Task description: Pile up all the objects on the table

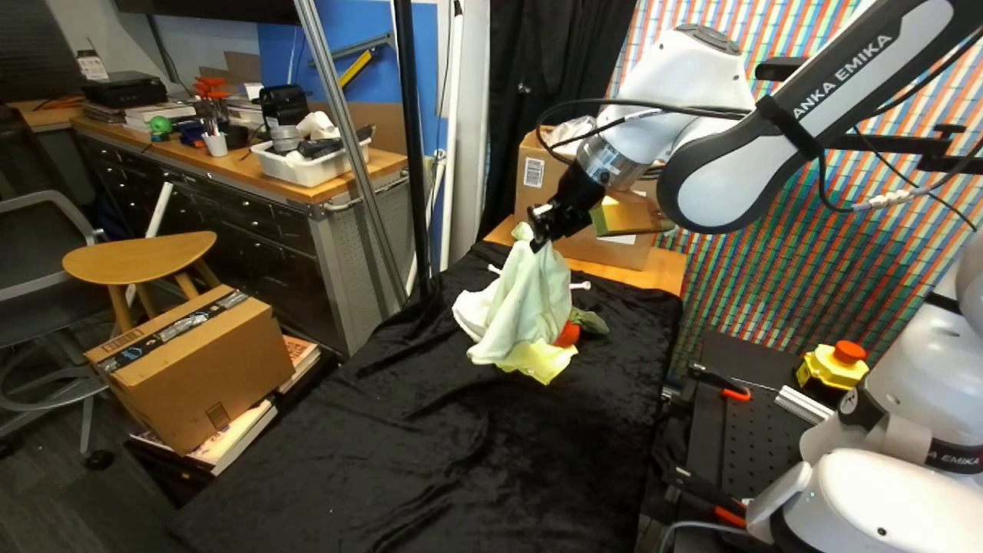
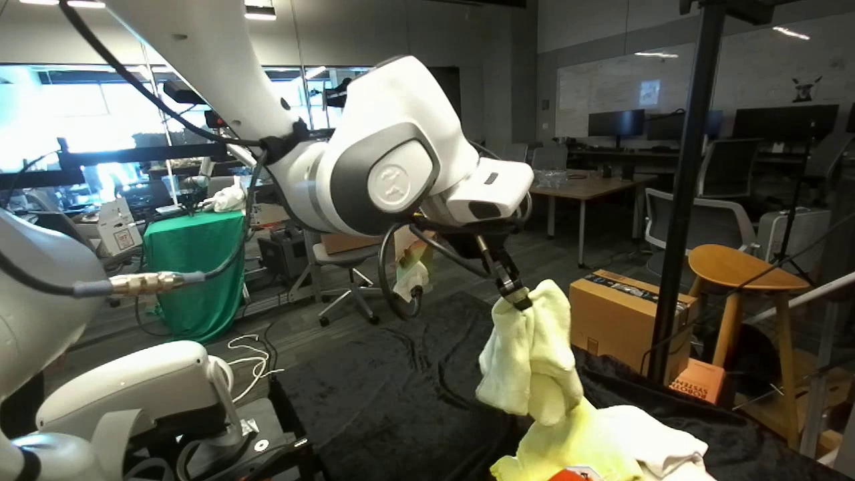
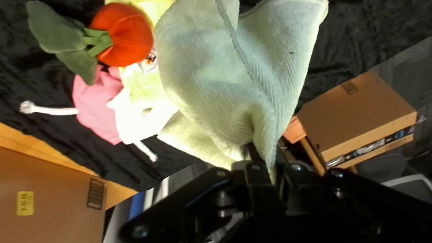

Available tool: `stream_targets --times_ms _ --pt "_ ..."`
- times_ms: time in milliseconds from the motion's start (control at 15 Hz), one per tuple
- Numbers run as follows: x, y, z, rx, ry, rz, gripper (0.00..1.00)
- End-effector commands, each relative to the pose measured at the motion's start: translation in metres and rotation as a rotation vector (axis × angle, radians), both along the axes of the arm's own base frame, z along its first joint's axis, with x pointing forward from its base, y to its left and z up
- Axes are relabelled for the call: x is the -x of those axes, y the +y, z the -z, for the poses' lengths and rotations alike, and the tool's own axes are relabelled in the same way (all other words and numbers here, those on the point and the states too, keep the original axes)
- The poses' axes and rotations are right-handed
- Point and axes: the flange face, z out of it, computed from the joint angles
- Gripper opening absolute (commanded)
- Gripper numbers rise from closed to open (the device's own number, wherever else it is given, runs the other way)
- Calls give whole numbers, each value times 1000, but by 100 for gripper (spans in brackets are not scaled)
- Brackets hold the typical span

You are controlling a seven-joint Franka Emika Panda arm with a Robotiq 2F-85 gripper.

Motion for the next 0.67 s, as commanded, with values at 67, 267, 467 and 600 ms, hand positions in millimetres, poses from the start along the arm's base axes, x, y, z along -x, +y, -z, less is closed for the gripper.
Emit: stream_targets --times_ms 67,267,467,600 --pt "9 8 -28 81 -17 188 7" --pt "14 26 -24 114 11 237 8" --pt "19 35 -19 152 31 332 8" --pt "18 35 -14 164 41 393 8"
